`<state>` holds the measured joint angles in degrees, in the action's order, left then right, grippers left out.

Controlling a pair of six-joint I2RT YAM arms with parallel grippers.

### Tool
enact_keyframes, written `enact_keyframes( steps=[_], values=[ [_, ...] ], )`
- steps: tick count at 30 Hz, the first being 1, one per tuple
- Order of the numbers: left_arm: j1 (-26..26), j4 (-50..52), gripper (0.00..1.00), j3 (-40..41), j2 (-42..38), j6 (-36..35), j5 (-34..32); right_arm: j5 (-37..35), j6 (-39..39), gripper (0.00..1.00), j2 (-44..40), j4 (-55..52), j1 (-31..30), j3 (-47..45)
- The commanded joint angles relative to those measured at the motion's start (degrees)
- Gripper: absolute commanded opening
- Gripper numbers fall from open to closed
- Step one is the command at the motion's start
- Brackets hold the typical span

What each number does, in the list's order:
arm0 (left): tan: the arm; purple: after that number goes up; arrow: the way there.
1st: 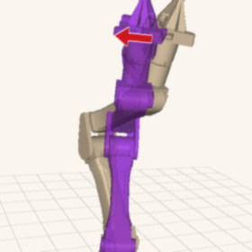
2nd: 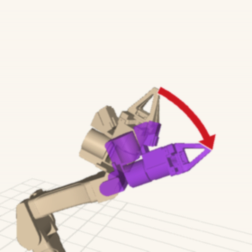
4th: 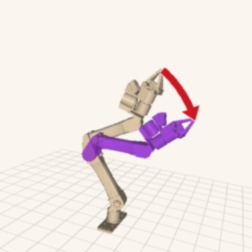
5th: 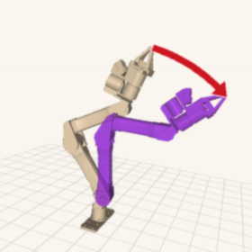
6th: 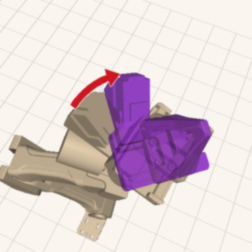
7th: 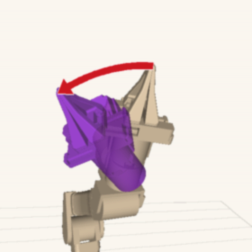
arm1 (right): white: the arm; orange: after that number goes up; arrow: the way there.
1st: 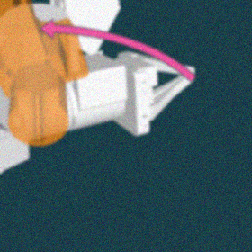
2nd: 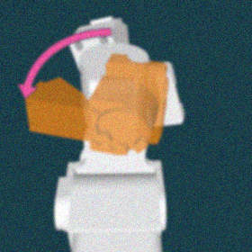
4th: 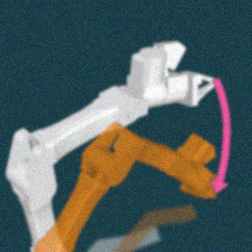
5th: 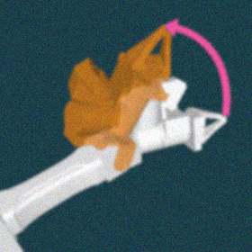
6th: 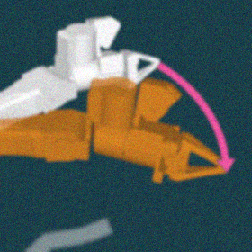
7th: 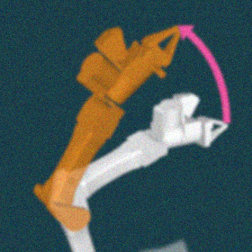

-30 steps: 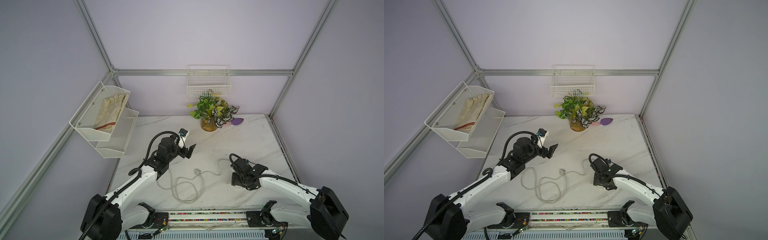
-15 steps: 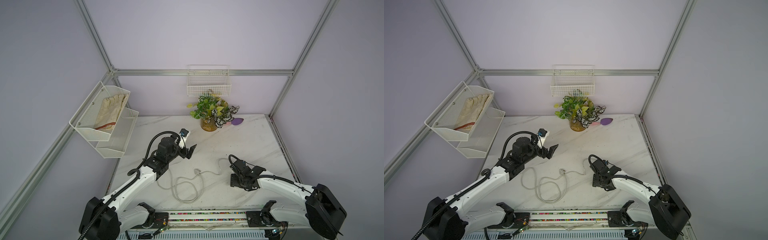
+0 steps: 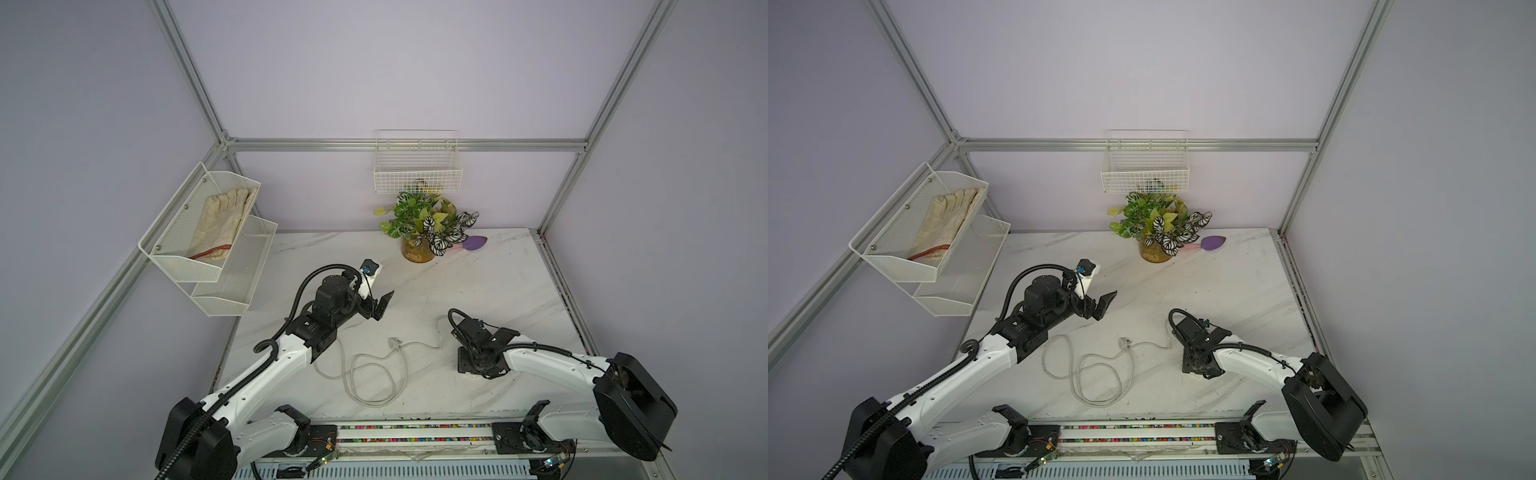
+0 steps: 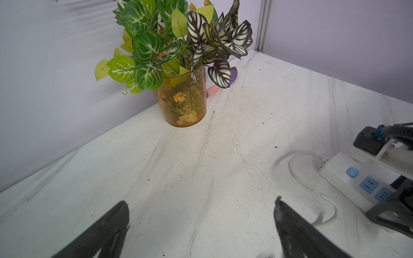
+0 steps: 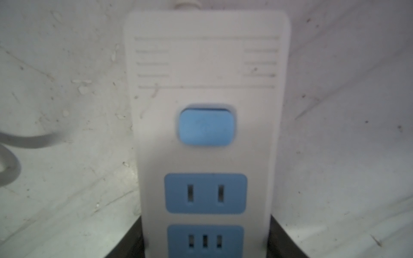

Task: Wrap the cord around the power strip
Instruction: Pick up the power strip from the center of the board.

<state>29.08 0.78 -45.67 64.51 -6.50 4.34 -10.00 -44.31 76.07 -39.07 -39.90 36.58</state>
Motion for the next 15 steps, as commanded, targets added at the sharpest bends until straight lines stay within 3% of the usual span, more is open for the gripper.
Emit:
enact_keyframes(
  steps=[1,4,9,15],
  values=[
    [0.7,0.5,1.00,-3.4,-2.5,-1.0,1.5,-0.7,1.2,0.53,-1.1,-0.2,-1.1,2.8],
    [1.1,1.7,1.00,-3.4,-3.5,-0.7,2.8,-1.1,4.5,0.45,-3.2,-2.7,-1.1,7.4],
    [1.9,2.0,1.00,-3.5,-5.7,-0.4,5.5,-1.2,13.7,0.41,-5.8,-4.3,-1.1,18.0],
    [2.2,0.6,0.99,-5.5,-8.0,0.2,9.3,3.6,26.7,0.38,-1.9,-2.6,0.3,29.1]
  ],
)
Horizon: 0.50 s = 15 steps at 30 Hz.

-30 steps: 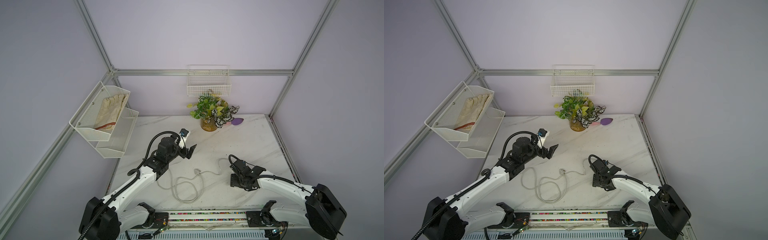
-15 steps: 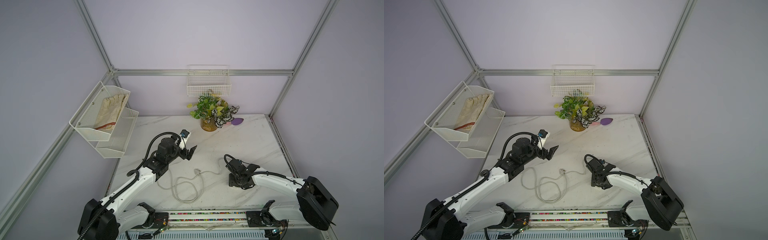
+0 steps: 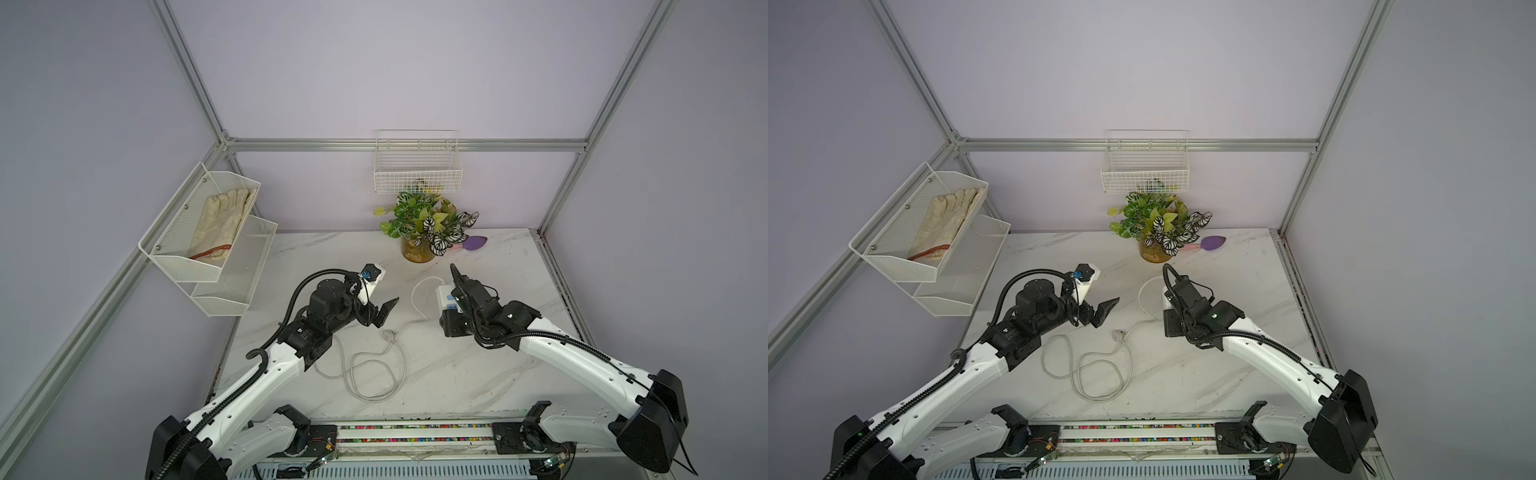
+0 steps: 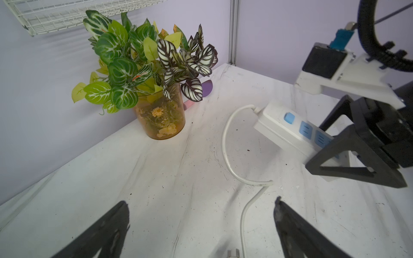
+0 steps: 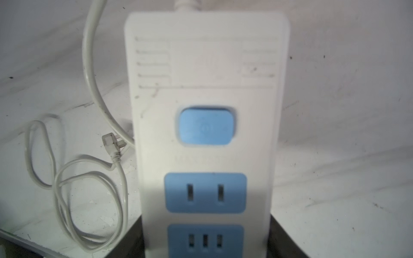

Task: Wrap the cord around the power strip
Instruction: Pick up the power strip from the center of the board.

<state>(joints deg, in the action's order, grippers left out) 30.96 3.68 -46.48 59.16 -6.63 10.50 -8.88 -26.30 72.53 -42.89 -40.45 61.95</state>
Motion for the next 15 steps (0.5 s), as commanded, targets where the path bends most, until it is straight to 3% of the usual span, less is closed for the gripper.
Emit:
enact_keyframes(
  steps=[1,7,15],
  values=[
    [0.3,-3.3,0.99,-4.5,-3.0,0.4,3.2,3.7,10.2,0.37,2.4,1.7,1.6,4.9],
    [0.3,-10.1,1.00,-1.8,-5.5,2.4,-2.4,15.7,15.7,0.33,4.8,5.7,10.4,12.5],
    [0.2,-15.6,1.00,-0.1,-1.3,5.2,-0.9,25.6,19.3,0.32,9.4,5.9,14.2,23.0]
  ],
)
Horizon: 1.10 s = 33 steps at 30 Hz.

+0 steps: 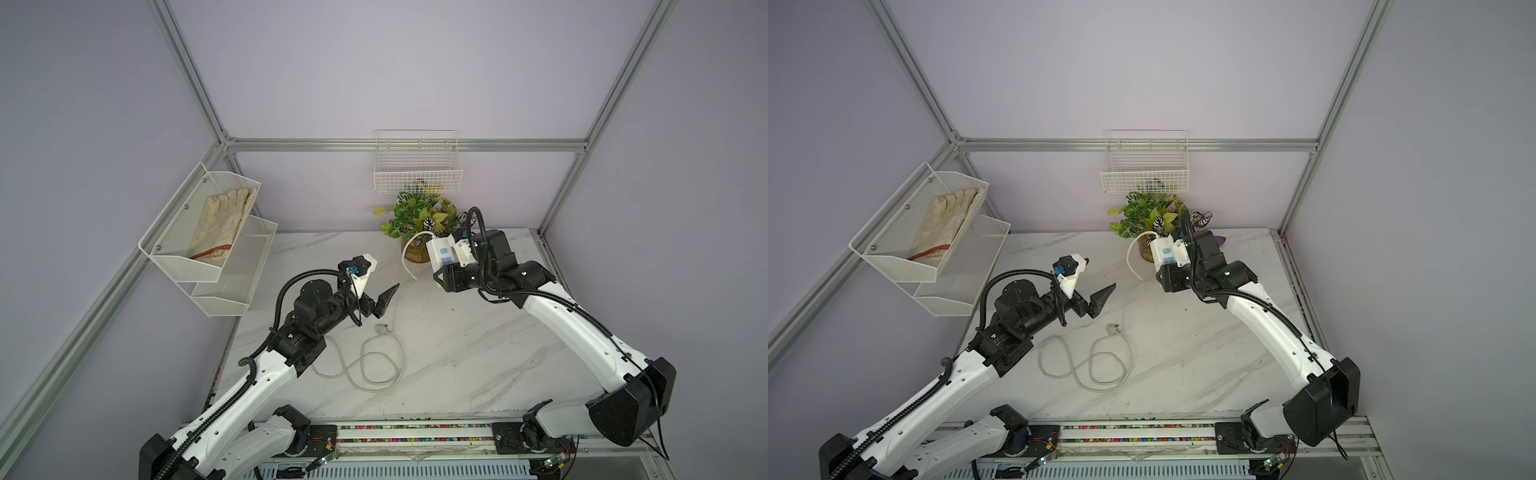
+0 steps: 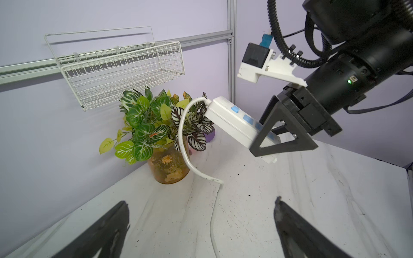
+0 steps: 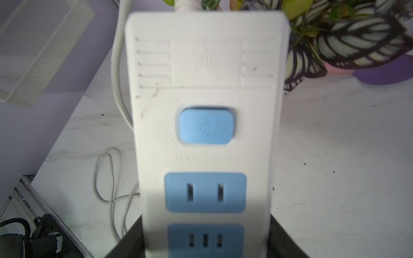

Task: Wrap the cord around the power strip
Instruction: Pick up the power strip from the center of the board, then wrap the power cord around the power strip.

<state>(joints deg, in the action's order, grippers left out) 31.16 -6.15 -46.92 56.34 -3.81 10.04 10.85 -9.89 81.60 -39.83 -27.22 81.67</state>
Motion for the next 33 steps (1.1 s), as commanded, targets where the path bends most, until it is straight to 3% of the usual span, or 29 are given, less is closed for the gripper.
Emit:
enact_keyframes(
  steps=[1,11,26,33],
  values=[
    [0.0,-7.8,1.00,1.2,2.1,2.3,-0.6,6.7,3.0,0.31,0.4,3.0,1.6,4.0],
    [-2.0,-26.0,0.99,4.4,13.9,8.1,3.5,15.3,1.8,0.31,0.6,2.5,3.3,8.9],
    [-2.5,-36.1,0.83,6.1,24.1,8.9,6.4,19.4,2.0,0.31,0.1,0.8,3.5,9.8],
    [-2.5,-39.9,0.69,5.5,28.9,10.8,8.1,22.2,0.8,0.30,-0.1,2.3,4.3,10.0]
  ],
)
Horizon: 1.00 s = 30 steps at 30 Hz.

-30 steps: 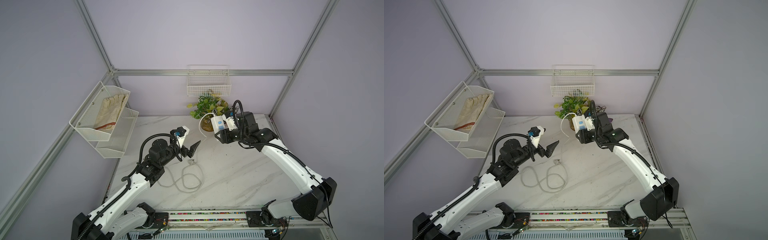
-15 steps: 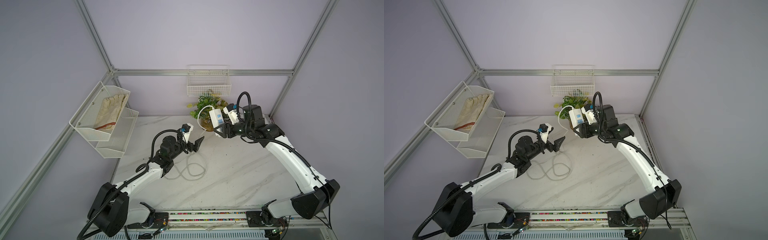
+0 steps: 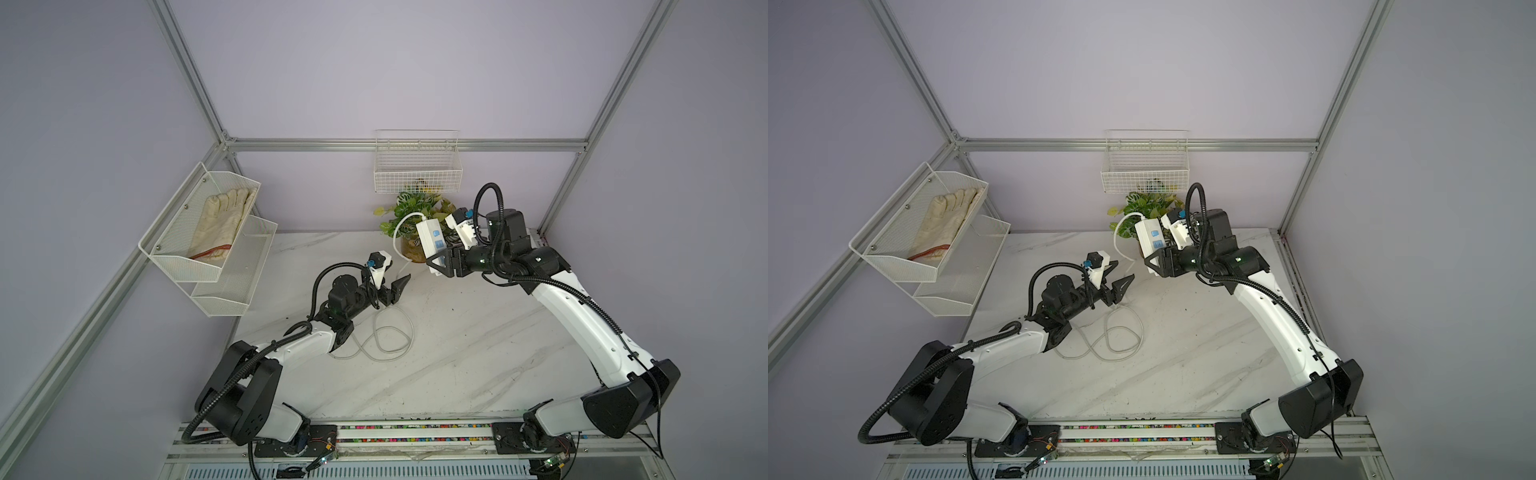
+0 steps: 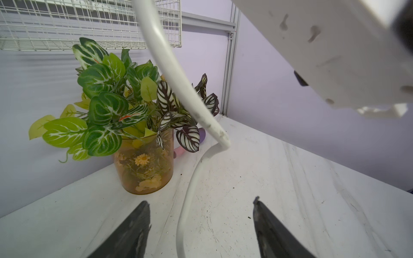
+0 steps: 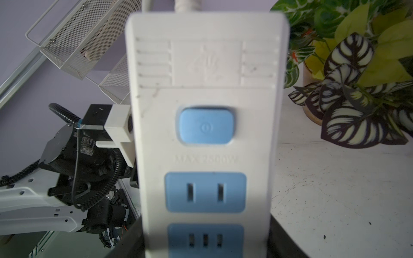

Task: Wrap the cord around the power strip
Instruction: Wrap the power cord around the power strip.

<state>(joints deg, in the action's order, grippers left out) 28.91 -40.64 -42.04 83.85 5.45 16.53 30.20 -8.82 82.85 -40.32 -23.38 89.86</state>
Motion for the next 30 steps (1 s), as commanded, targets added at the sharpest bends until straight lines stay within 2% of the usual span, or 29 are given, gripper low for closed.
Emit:
enact_keyframes(
  steps=[1,8,16,19,24,30],
  values=[
    [-0.3,-6.1,0.67,0.6,1.9,1.8,1.0,3.3,-0.5,0.30,-1.4,2.9,0.5,1.7],
    [-0.2,-7.7,0.62,-1.7,5.1,0.5,-2.3,5.9,-2.4,0.30,-3.0,5.3,1.1,0.1],
    [-0.2,-7.0,0.32,-4.1,8.0,0.5,2.3,5.0,-7.2,0.27,-6.0,12.1,2.9,-2.7],
    [0.0,-6.0,0.20,-4.4,6.8,0.7,3.8,2.2,-8.6,0.27,-6.4,15.7,3.3,-4.4],
    [1.7,1.6,0.03,-4.7,2.2,-2.6,3.6,-5.3,-9.1,0.27,-6.3,17.1,4.8,-5.4],
    [4.8,14.8,0.00,-7.3,-2.4,-8.9,2.1,-13.0,-8.6,0.29,-4.6,16.8,6.3,-5.1]
  ],
)
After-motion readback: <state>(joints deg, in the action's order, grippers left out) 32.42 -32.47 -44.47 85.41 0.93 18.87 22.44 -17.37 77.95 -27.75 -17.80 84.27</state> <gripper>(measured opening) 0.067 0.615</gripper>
